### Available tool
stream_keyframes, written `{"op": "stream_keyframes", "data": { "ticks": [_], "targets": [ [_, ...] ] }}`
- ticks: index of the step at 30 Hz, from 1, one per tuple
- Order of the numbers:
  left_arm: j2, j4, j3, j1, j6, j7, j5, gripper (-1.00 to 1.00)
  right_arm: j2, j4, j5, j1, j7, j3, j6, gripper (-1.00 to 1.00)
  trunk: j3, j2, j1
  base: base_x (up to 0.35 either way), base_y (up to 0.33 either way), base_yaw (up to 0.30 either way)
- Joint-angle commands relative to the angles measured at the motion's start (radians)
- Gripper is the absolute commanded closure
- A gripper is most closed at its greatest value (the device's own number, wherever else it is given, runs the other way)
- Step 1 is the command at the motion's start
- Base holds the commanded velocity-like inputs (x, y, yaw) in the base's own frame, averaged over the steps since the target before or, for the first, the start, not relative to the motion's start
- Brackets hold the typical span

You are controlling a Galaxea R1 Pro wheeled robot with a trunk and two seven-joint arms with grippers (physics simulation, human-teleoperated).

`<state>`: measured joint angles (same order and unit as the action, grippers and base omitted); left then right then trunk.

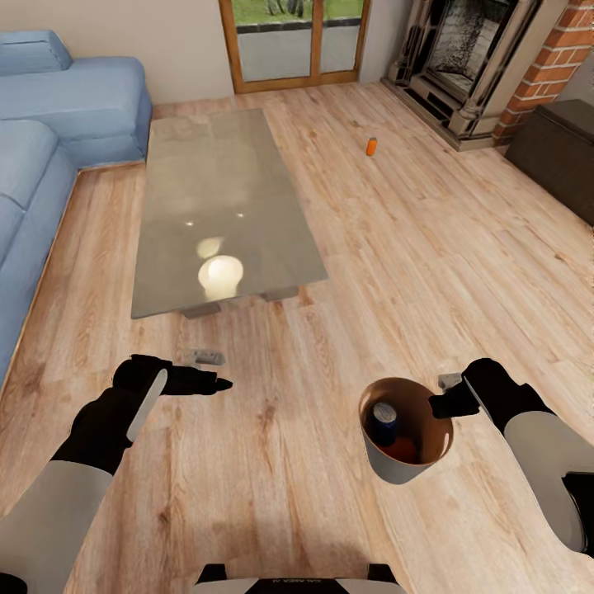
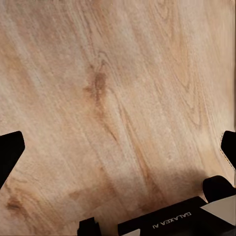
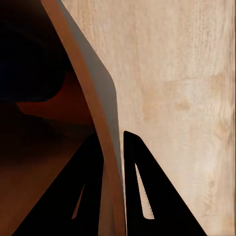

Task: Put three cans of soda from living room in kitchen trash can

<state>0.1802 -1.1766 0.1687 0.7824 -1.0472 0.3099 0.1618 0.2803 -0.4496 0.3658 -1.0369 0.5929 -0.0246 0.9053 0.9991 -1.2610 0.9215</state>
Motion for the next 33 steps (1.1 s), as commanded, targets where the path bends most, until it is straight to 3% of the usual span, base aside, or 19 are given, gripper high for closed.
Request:
{"op": "stream_keyframes", "data": {
  "ticks": [1,16,33],
  "targets": [
    [0.000,0.000,0.000,0.000,0.000,0.000,0.000,-1.00,0.000,0.000,-0.015,0.000,0.004,0.001,0.006,1.00,-0.002,0.000,0.000,0.000,-0.307,0.000],
    [-0.001,0.000,0.000,0.000,0.000,0.000,0.001,-1.00,-0.001,0.000,-0.015,0.000,0.004,0.001,0.006,1.00,-0.025,0.000,0.000,0.006,-0.308,0.000],
    [-0.001,0.000,0.000,0.000,0.000,0.000,0.003,-1.00,0.004,-0.001,-0.014,0.000,0.027,0.003,0.004,1.00,-0.053,0.000,0.000,0.110,-0.307,0.000]
  ]
}}
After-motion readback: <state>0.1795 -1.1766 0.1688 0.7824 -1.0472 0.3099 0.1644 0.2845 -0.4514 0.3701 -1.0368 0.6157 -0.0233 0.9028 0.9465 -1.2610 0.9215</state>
